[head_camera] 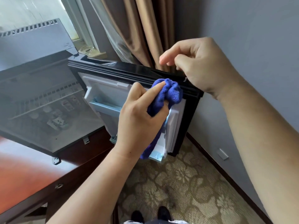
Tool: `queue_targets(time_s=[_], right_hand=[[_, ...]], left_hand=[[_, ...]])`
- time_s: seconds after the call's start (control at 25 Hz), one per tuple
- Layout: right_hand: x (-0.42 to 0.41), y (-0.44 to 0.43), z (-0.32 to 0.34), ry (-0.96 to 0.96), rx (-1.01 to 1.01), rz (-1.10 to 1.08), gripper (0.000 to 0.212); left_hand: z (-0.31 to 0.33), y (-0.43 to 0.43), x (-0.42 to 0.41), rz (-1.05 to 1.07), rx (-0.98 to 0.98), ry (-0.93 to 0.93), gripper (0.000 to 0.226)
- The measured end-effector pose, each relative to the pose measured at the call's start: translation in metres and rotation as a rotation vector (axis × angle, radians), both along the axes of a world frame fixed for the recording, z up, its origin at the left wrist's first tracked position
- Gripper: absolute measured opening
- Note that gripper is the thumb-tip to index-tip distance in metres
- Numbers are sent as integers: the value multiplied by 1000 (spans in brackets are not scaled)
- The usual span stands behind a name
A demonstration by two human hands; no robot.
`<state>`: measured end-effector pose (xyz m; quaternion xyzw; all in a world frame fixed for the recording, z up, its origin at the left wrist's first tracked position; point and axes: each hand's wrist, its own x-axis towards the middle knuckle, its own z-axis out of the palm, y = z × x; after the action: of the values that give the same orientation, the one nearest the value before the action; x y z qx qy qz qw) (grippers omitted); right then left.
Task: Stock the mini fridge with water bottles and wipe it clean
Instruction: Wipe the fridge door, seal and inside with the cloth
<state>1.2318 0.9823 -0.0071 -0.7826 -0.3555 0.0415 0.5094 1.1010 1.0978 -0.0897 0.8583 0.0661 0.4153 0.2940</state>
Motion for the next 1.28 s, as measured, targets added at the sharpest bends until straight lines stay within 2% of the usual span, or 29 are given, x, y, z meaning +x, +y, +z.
queue_targets(time_s=[0.2, 0.4, 0.52, 0.6, 0.68, 0.92, 1.16, 1.2, 1.28], right_hand=[[6, -24, -15, -18, -213, -16, 49], [-1, -24, -19, -1, -106, -23, 49], [1, -25, -21, 50, -20, -6, 48], [2, -27, -18, 104, 39, 2, 48], [1, -28, -15, 133, 33, 12, 48], [4, -22, -17, 136, 13, -11, 46], [5, -17, -26, -16, -43, -95, 39], [2, -17, -28, -26, -19, -86, 39], [-10, -25, -36, -56, 117, -71, 36]], left_hand=[[-19, -15, 9, -16, -1, 324, 43], [-20, -21, 9, 22, -54, 297, 22], [-1, -20, 2, 47, -68, 45, 31], [2, -30, 6, -1, -8, 1, 37], [-2, -42, 17, -35, 7, 79, 41], [-33, -63, 20, 70, 21, 223, 41], [-47, -90, 29, 220, 148, 383, 38], [-51, -92, 29, 208, 89, 433, 34], [-64, -92, 21, 141, -184, 486, 23]])
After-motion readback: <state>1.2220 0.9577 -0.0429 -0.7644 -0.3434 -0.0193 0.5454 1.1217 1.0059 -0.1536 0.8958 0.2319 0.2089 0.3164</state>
